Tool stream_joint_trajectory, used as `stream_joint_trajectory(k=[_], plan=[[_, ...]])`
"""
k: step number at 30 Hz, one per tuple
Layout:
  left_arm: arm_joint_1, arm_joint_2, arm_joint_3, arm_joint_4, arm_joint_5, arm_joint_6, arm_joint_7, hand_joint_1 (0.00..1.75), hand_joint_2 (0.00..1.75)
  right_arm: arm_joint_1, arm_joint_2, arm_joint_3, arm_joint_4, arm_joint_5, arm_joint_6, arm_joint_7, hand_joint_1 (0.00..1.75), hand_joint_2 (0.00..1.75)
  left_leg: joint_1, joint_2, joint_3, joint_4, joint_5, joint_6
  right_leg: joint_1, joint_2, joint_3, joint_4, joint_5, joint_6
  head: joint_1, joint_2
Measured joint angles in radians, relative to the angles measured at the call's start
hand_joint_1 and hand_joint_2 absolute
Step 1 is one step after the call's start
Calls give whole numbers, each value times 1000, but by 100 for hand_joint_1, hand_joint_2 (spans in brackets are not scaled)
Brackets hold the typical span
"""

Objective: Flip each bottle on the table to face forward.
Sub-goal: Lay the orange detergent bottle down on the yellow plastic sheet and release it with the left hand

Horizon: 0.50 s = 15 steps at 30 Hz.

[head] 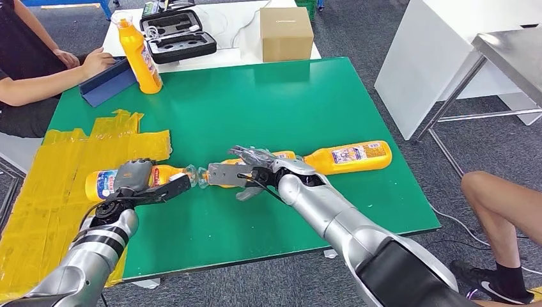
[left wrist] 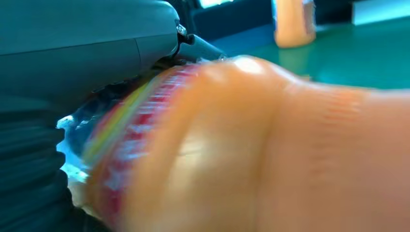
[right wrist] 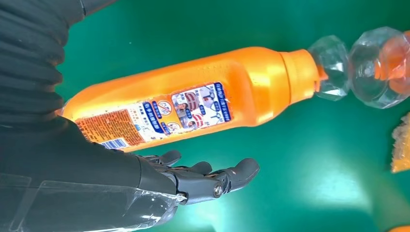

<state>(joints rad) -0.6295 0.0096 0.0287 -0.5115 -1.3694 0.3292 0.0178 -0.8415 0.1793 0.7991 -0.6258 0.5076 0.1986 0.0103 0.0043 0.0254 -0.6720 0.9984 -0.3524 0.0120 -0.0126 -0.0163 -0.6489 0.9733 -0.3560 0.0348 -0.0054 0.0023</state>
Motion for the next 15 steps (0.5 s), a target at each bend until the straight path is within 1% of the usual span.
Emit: stream_joint_trajectory(k=[3, 8, 15], plan=[[-14, 0, 4, 12, 48, -48, -19, 0, 0, -3, -4, 6, 23, 29, -21, 4, 0, 175, 0, 0, 0, 0, 1, 0, 0, 0, 0, 0, 0, 0, 0, 0], [-26, 0, 24, 14, 156, -109, -87, 0, 0, -24, -17, 8, 77, 116, -107, 51, 0, 175, 0, 0, 0, 0, 1, 1, -1, 0, 1, 0, 1, 1, 0, 0], [-35, -2, 55, -9, 336, -219, -175, 0, 0, -48, -49, -9, 153, 198, -114, 77, 0, 175, 0, -1, 0, 0, 1, 1, -1, 0, 1, 0, 1, 1, 0, 0]])
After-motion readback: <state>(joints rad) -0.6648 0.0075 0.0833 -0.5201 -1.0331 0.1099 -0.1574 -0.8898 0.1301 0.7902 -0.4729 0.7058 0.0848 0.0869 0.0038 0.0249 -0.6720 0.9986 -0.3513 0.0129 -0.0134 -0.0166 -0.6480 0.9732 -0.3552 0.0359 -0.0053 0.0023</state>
